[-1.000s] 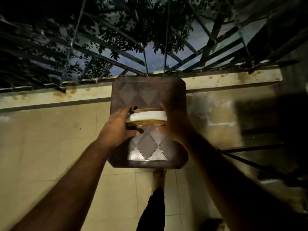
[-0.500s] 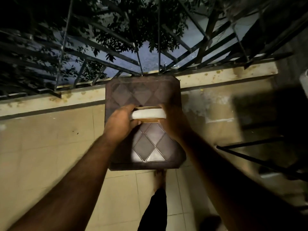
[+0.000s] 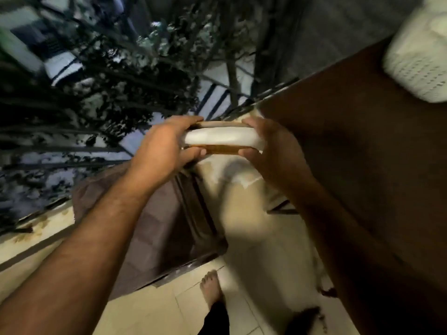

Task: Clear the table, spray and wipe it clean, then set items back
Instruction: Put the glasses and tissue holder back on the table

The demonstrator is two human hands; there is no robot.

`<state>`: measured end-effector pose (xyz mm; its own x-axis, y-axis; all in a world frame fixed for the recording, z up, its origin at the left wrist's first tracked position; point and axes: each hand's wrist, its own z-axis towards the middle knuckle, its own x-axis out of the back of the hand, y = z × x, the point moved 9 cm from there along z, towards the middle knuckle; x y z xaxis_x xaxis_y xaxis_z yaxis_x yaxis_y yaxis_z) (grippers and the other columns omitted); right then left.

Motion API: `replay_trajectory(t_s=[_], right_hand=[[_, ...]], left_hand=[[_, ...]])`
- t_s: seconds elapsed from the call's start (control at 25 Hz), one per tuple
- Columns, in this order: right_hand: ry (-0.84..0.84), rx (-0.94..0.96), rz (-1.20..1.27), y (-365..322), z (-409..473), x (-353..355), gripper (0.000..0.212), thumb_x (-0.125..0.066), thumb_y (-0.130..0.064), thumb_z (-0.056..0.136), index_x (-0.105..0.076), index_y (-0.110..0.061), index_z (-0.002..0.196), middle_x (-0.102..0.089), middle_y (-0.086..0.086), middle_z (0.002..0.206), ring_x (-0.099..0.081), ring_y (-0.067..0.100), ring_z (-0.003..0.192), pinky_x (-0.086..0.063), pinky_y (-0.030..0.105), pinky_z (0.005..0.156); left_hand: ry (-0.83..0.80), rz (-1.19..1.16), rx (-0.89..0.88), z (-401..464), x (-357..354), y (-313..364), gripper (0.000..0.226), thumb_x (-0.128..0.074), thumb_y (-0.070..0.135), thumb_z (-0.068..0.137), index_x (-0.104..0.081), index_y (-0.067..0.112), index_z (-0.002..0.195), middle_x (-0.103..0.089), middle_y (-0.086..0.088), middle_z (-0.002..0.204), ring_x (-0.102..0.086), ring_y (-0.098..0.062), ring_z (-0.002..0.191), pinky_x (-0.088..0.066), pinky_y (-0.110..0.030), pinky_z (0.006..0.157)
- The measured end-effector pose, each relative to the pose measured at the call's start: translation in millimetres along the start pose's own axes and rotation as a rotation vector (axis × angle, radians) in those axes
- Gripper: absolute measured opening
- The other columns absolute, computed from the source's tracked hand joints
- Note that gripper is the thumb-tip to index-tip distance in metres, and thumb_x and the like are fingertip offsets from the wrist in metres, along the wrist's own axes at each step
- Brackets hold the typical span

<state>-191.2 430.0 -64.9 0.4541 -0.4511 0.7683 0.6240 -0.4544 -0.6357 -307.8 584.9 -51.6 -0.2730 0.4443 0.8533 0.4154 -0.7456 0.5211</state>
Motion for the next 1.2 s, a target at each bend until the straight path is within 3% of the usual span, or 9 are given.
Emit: replay_trajectory(t_s=[0.12,0.28,0.44,0.6,0.72,0.92,1.08,1.2], right_hand=[[0.13,-0.095,-0.017,51,-26,104,0.059,-0.074,-0.026,0.081,-0.053,-0.022,0.136,-0.058,-0.001,0.134,-0.049,0.008,0.119,-0.027,0.015,0.097],[0.275,-0.263,-0.049,141,-91,228,0.062,-0.076,-0.023,0.079,-0.054,-0.023,0.137,-0.058,-0.002,0.136,-0.05,0.013,0.123,-0.023,0.007,0.092],[0.378,-0.396,-0.033,227,-176,316,0.061,-0.076,-0.018,0.079,-0.055,-0.022,0.136,-0.058,0.001,0.134,-0.053,0.013,0.118,-0.034,0.018,0.096],[0.441,-0.544,-0.053,309,-270,380,0.06,-0.075,-0.02,0.079,-0.054,-0.024,0.136,-0.058,0.002,0.133,-0.055,0.016,0.117,-0.039,0.024,0.094],[0.489,-0.647,-0.058,361,-343,417,0.061,-0.076,-0.02,0.079,-0.054,-0.023,0.136,-0.058,0.003,0.133,-0.055,0.019,0.117,-0.036,0.022,0.089],[0.566,-0.798,-0.029,429,-439,446,0.061,-0.075,-0.019,0.08,-0.054,-0.022,0.137,-0.058,0.005,0.133,-0.055,0.022,0.117,-0.039,0.026,0.091],[0.614,-0.924,0.01,478,-492,455,0.059,-0.074,-0.02,0.081,-0.053,-0.024,0.137,-0.057,0.005,0.133,-0.055,0.02,0.116,-0.037,0.024,0.089],[0.636,-0.984,0.008,508,-514,464,0.057,-0.072,-0.02,0.083,-0.052,-0.024,0.137,-0.057,0.005,0.134,-0.053,0.018,0.114,-0.038,0.026,0.089]], left_hand=[[0.008,-0.017,-0.133,35,-15,112,0.065,-0.081,0.025,0.073,-0.057,0.023,0.132,-0.061,-0.002,0.129,-0.055,-0.018,0.117,-0.037,-0.022,0.096],[-0.066,-0.079,-0.342,59,-78,266,0.065,-0.081,0.026,0.072,-0.056,0.025,0.133,-0.062,0.001,0.127,-0.056,-0.017,0.117,-0.039,-0.027,0.1],[-0.156,-0.109,-0.488,58,-158,400,0.066,-0.082,0.028,0.071,-0.056,0.024,0.132,-0.061,0.002,0.127,-0.054,-0.012,0.115,-0.032,-0.014,0.095],[-0.271,-0.116,-0.605,32,-243,516,0.065,-0.083,0.028,0.071,-0.058,0.022,0.131,-0.06,0.001,0.127,-0.055,-0.014,0.115,-0.036,-0.02,0.1],[-0.339,-0.106,-0.669,5,-301,591,0.066,-0.081,0.033,0.072,-0.056,0.029,0.133,-0.059,0.005,0.129,-0.054,-0.013,0.117,-0.041,-0.03,0.104],[-0.457,-0.115,-0.734,-35,-386,676,0.065,-0.079,0.034,0.075,-0.053,0.033,0.135,-0.054,0.01,0.123,-0.051,-0.008,0.111,-0.039,-0.024,0.097],[-0.554,-0.08,-0.822,-52,-450,728,0.063,-0.077,0.036,0.076,-0.053,0.032,0.135,-0.056,0.007,0.122,-0.053,-0.013,0.111,-0.044,-0.033,0.097],[-0.584,-0.075,-0.875,-55,-481,761,0.062,-0.076,0.034,0.078,-0.053,0.03,0.135,-0.057,0.004,0.125,-0.053,-0.014,0.113,-0.043,-0.032,0.096]])
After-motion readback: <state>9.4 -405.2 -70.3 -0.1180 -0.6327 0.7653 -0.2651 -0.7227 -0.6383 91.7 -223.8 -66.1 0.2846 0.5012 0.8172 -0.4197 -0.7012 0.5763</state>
